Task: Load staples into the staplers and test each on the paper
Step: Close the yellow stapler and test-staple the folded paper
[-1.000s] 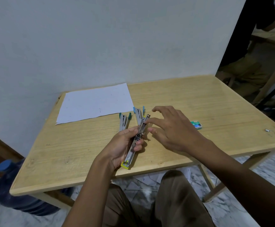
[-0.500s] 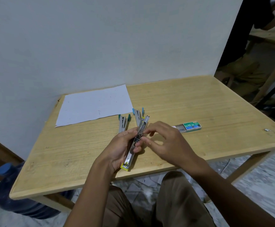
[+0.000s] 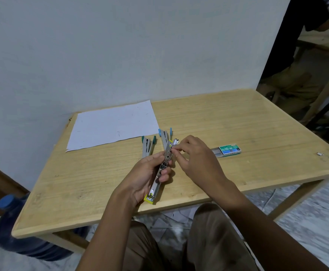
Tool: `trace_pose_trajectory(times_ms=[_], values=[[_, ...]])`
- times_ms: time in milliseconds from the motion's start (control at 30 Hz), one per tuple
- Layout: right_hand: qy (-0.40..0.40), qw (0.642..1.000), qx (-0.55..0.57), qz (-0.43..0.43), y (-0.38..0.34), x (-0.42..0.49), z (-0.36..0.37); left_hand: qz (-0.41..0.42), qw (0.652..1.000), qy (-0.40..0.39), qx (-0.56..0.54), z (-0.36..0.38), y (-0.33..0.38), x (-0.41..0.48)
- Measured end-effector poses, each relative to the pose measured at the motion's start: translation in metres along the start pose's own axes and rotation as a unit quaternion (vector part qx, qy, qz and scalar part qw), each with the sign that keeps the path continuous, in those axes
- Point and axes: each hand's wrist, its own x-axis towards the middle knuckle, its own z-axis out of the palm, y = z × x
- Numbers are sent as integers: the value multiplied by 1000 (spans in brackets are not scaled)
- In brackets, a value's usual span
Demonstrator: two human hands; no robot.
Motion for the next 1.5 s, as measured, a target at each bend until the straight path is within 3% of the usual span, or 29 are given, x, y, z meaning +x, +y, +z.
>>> trace_pose_trajectory(times_ms=[233, 433, 567, 667, 767, 900, 1033, 1133, 1233, 1367, 1433, 1500], values=[[5, 1000, -16, 5, -6, 4, -2, -7, 1000, 7, -4, 3, 1, -1], [26, 997, 64, 48, -6, -10, -12, 11, 1000, 18, -12, 9, 1, -6], [-79, 982, 163, -45, -13, -22, -28, 74, 995, 45, -48, 20, 7, -6], [-133, 973, 159, -104, -19, -24, -30, 119, 989, 50, -66, 34, 26, -2], [-93, 974, 141, -150, -19, -17, -30, 148, 983, 75, -79, 49, 38, 2], [30, 961, 150, -230, -15, -5, -35, 199, 973, 82, -85, 48, 48, 2], [109, 960, 238, -97, -16, 11, -44, 165, 985, 28, 45, 40, 43, -15], [102, 939, 329, 24, -24, 19, -46, 135, 990, -15, 37, 40, 35, -23], [90, 911, 390, 105, -32, 21, -43, 144, 989, -6, 25, 42, 30, -26], [61, 887, 428, 164, -36, 21, -33, 179, 979, 30, 89, 42, 22, -26], [20, 854, 476, 210, -35, 22, -28, 181, 979, 43, 84, 42, 20, -25], [-55, 783, 571, 241, -36, 24, -26, 180, 980, 36, 76, 42, 19, -27]])
